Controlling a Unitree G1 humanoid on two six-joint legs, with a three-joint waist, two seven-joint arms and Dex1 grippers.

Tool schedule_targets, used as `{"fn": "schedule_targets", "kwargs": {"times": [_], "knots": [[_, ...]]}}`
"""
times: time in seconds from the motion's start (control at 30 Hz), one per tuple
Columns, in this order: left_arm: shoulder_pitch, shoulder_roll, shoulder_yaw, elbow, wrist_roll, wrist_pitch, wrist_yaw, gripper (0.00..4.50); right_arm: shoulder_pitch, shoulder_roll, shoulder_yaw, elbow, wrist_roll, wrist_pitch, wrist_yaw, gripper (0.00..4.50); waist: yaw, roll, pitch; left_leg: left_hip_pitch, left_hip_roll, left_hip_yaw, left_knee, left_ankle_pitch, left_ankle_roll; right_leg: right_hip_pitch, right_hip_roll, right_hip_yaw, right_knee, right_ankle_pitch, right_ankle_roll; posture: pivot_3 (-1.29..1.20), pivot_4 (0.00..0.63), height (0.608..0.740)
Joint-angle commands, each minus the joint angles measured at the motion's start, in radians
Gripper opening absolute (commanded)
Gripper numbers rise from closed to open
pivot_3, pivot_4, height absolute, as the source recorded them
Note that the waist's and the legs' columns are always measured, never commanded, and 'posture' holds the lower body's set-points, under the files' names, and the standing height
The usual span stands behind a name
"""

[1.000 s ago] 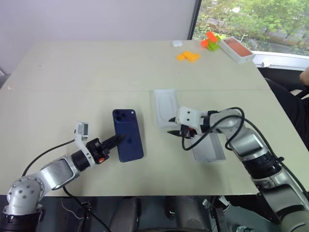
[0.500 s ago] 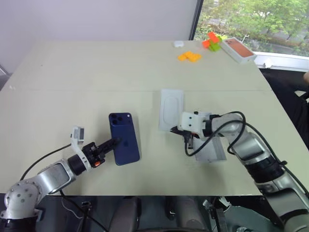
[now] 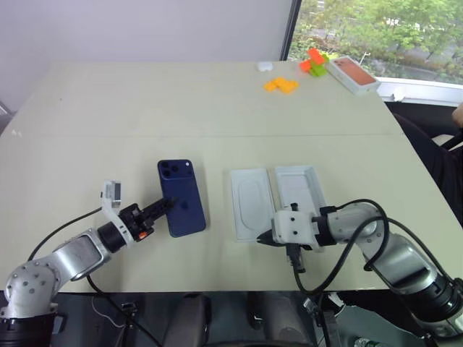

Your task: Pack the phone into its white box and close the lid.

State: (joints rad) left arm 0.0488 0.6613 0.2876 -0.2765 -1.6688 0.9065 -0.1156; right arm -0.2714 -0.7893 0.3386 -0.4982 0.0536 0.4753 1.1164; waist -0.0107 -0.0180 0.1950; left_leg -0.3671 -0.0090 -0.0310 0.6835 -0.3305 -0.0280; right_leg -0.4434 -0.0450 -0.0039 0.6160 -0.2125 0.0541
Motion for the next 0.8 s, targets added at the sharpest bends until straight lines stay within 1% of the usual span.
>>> {"fn": "schedule_targets", "kwargs": {"times": [0.03, 0.13, 0.17, 0.23, 0.33, 0.43, 0.57, 0.67, 0.73, 0.8], "knots": [[-0.015, -0.006, 0.017, -0.039, -0.033, 0.000, -0.003, 0.00, -0.003, -0.001, -0.005, -0.034, 0.014, -0.001, -0.007, 0.04, 0.000, 0.000, 0.000, 0.000, 0.000, 0.000, 0.000, 0.000, 0.000, 0.000, 0.000, 0.000, 0.000, 0.000, 0.000, 0.00, 0.150, 0.740], [-0.023, -0.009, 0.015, -0.043, -0.037, 0.005, 0.003, 0.00, -0.014, 0.002, -0.007, -0.034, 0.051, 0.027, 0.013, 0.04, 0.000, 0.000, 0.000, 0.000, 0.000, 0.000, 0.000, 0.000, 0.000, 0.000, 0.000, 0.000, 0.001, 0.001, 0.001, 0.00, 0.150, 0.740], [-0.025, -0.010, 0.015, -0.044, -0.040, 0.006, 0.005, 0.00, -0.016, 0.007, -0.014, -0.044, 0.075, 0.042, 0.018, 0.29, 0.000, 0.000, 0.000, 0.000, 0.000, 0.000, 0.000, 0.000, 0.000, 0.000, 0.000, 0.000, 0.001, 0.001, 0.002, 0.00, 0.150, 0.740], [-0.032, -0.012, 0.014, -0.049, -0.049, 0.006, 0.013, 0.00, -0.020, 0.021, -0.039, -0.071, 0.127, 0.075, 0.015, 0.97, 0.000, 0.000, 0.000, 0.000, 0.000, 0.000, 0.000, 0.000, 0.000, 0.000, 0.000, 0.000, 0.001, 0.002, 0.003, 0.00, 0.150, 0.740], [-0.041, -0.015, 0.013, -0.056, -0.061, 0.005, 0.024, 0.00, -0.025, 0.025, -0.063, -0.093, 0.166, 0.098, -0.001, 2.41, 0.001, 0.000, 0.000, 0.000, 0.000, 0.000, 0.000, 0.000, 0.000, 0.000, 0.000, 0.000, 0.001, 0.002, 0.003, 0.00, 0.150, 0.740], [-0.099, -0.029, -0.015, -0.077, -0.126, -0.008, 0.078, 0.00, -0.033, 0.021, -0.145, -0.110, 0.258, 0.138, 0.003, 2.41, 0.006, 0.000, 0.000, 0.000, 0.000, 0.000, 0.000, 0.000, 0.000, 0.000, -0.001, 0.000, 0.001, 0.002, 0.003, 0.00, 0.150, 0.740], [-0.225, -0.055, -0.131, -0.081, -0.202, -0.010, 0.241, 0.00, -0.048, 0.012, -0.244, -0.099, 0.355, 0.198, -0.011, 2.41, 0.024, -0.001, 0.000, 0.001, 0.000, -0.001, 0.002, 0.000, 0.000, 0.002, 0.000, 0.000, 0.001, 0.002, 0.002, 0.00, 0.150, 0.740], [-0.290, -0.104, -0.199, -0.048, -0.282, -0.044, 0.381, 0.00, -0.038, -0.015, -0.271, -0.074, 0.353, 0.196, -0.027, 2.41, 0.024, -0.001, 0.000, 0.002, -0.001, 0.000, 0.001, 0.000, 0.000, 0.003, -0.001, 0.000, 0.001, 0.002, 0.002, 0.00, 0.150, 0.740], [-0.330, -0.121, -0.260, -0.039, -0.301, -0.039, 0.460, 0.00, -0.022, -0.041, -0.277, -0.046, 0.325, 0.168, -0.035, 2.41, 0.023, -0.001, 0.000, 0.002, -0.001, 0.000, 0.001, 0.000, 0.000, 0.003, -0.002, 0.000, 0.001, 0.003, 0.002, 0.00, 0.150, 0.740], [-0.363, -0.162, -0.310, -0.032, -0.302, -0.035, 0.528, 0.00, -0.006, -0.062, -0.291, -0.020, 0.307, 0.151, -0.050, 2.41, 0.024, -0.001, 0.000, 0.002, -0.001, 0.000, 0.001, 0.000, 0.000, 0.003, -0.001, 0.000, 0.001, 0.003, 0.003, 0.00, 0.150, 0.740]]}}
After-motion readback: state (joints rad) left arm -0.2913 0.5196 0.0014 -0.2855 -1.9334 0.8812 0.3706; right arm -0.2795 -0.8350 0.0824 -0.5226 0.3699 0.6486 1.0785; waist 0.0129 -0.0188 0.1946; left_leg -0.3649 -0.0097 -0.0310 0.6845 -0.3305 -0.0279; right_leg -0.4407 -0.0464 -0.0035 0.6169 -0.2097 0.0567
